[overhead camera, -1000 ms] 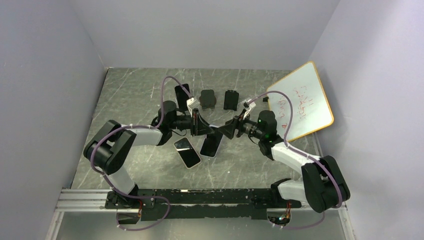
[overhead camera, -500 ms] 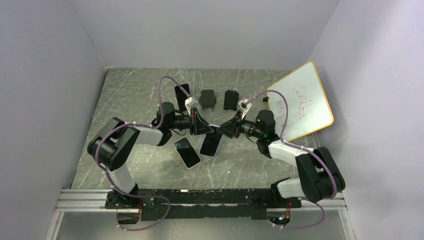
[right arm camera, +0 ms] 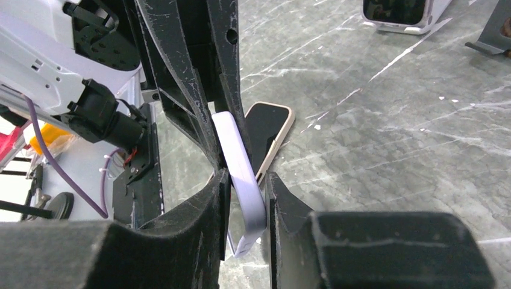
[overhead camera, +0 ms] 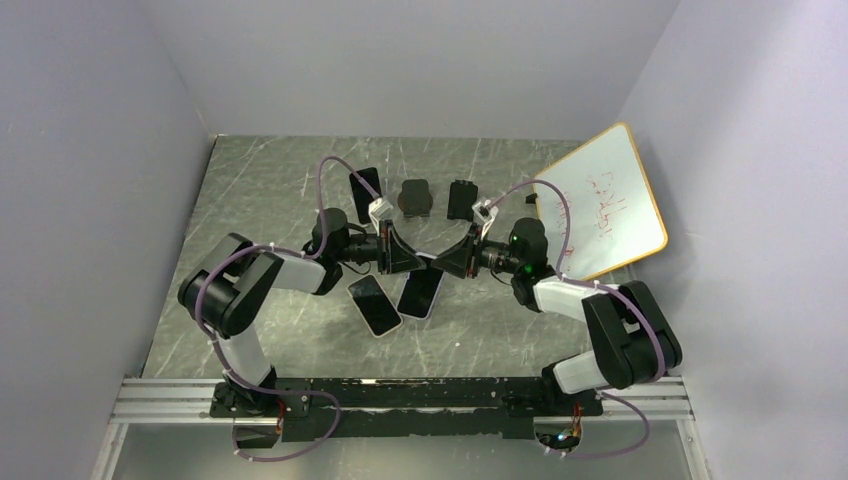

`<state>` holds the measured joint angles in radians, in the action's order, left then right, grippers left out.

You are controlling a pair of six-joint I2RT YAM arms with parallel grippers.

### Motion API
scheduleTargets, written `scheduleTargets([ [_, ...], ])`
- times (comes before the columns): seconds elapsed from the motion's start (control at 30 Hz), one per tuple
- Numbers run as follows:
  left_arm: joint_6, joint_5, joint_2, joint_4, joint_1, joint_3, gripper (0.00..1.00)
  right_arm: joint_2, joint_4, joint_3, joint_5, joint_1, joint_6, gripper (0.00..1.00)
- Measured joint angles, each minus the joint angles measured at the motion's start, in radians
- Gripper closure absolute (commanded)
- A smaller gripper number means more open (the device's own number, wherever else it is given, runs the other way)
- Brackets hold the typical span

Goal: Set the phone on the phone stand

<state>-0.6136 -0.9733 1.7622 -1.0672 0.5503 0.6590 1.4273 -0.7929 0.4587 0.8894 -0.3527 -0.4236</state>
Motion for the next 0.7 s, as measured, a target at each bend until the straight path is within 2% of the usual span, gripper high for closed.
scheduleTargets([
  [0.13,0.001,0.002,0.002,0.001,0.0,0.0,0.45,0.014,0.007,0.009,0.021,0.003,0.001,1.0],
  [0.2,0.0,0.01,0.002,-0.001,0.001,0.002,0.38,0.019,0.013,0.015,0.026,0.004,0.002,1.0],
  [0.4,0.03,0.061,-0.013,0.056,0.006,0.016,0.34,0.072,0.02,0.072,0.077,0.036,0.0,1.0],
  [0.7,0.125,0.307,-0.132,0.234,0.007,0.031,0.33,0.198,0.037,0.238,0.161,0.097,-0.004,1.0],
])
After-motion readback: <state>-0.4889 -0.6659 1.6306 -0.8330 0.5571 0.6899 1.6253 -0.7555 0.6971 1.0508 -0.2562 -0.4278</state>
